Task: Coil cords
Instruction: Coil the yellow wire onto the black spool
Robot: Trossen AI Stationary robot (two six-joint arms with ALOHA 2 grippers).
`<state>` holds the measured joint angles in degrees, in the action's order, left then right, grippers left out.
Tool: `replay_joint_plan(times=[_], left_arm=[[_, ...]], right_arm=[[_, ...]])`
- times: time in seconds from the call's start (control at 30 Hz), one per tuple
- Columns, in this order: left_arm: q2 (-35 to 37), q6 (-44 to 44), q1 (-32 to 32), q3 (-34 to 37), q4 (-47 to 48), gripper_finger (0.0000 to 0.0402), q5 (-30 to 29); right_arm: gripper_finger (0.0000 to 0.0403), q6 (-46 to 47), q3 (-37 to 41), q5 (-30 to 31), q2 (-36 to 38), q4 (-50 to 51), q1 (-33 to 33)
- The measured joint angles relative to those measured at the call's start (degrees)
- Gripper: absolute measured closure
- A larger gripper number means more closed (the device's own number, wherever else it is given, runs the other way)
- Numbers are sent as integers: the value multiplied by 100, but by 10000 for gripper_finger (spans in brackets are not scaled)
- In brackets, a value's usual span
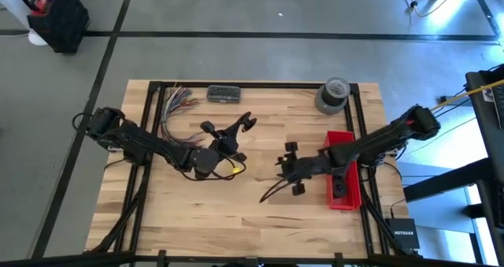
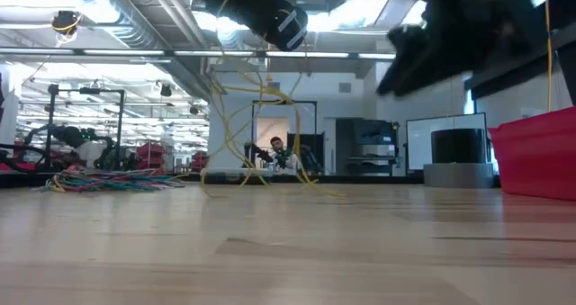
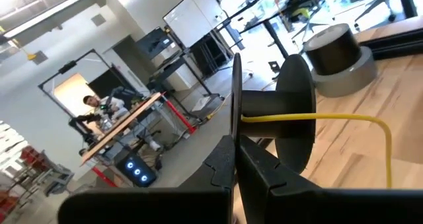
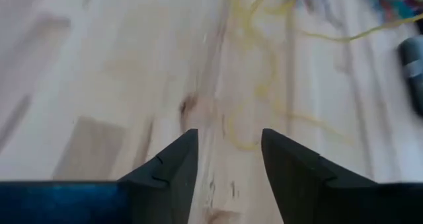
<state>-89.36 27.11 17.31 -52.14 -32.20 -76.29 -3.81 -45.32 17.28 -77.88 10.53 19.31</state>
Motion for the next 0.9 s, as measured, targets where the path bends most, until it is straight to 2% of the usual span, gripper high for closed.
replay_joint_plan(times=[0.17,0.3,0.47,0.6,0.8,0.9], left_arm=[[0,57,60,0,-27,400,0],[0,59,123,0,0,400,2],[0,40,193,0,34,400,82],[0,35,222,0,37,400,147],[0,-265,186,13,193,400,1268],[0,-356,178,13,194,400,1426]], right_arm=[[233,58,-4,21,586,-96,61],[233,52,37,178,604,-458,59],[233,-351,411,240,238,-1827,54],[233,-443,695,382,-110,-3313,-1],[233,-396,757,201,-861,-4913,-212],[233,-267,751,113,-1272,-5466,-306]])
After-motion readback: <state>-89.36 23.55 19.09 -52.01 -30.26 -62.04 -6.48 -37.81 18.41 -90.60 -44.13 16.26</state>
